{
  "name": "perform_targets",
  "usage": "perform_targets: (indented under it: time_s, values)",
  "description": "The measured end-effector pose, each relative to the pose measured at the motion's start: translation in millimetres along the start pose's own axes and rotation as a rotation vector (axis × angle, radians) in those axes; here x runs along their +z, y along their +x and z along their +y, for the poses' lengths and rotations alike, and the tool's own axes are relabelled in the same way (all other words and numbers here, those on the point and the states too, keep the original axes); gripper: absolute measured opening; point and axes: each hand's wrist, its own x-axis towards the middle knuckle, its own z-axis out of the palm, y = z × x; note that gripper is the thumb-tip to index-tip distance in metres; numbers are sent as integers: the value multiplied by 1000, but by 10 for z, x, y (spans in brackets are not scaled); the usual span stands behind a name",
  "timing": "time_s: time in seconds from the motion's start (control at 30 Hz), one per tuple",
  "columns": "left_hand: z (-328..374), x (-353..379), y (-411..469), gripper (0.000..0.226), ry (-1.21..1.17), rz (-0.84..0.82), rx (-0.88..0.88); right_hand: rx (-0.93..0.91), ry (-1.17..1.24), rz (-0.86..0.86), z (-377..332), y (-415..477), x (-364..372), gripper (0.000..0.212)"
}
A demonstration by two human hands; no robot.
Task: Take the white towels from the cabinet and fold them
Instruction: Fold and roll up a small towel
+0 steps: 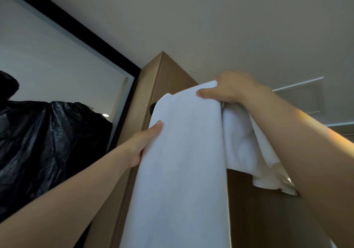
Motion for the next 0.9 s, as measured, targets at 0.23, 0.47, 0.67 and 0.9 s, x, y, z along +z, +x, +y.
perform_targets:
  time_s: [0.23, 0.47, 0.67, 0.9]
  values:
    - [148, 70, -20, 61, -121, 251, 91, 72, -38, -52, -79, -53, -69, 72]
    - [221, 37, -89, 49, -131, 305, 89, -10, 332, 431, -334, -842, -110, 46]
    - [251, 75, -161, 44, -159, 294, 98, 180, 569, 211, -272, -1491, 300, 56]
    - [282, 86, -196, 47, -158, 283, 63, 18, 751, 167, -311, -1387, 462, 75]
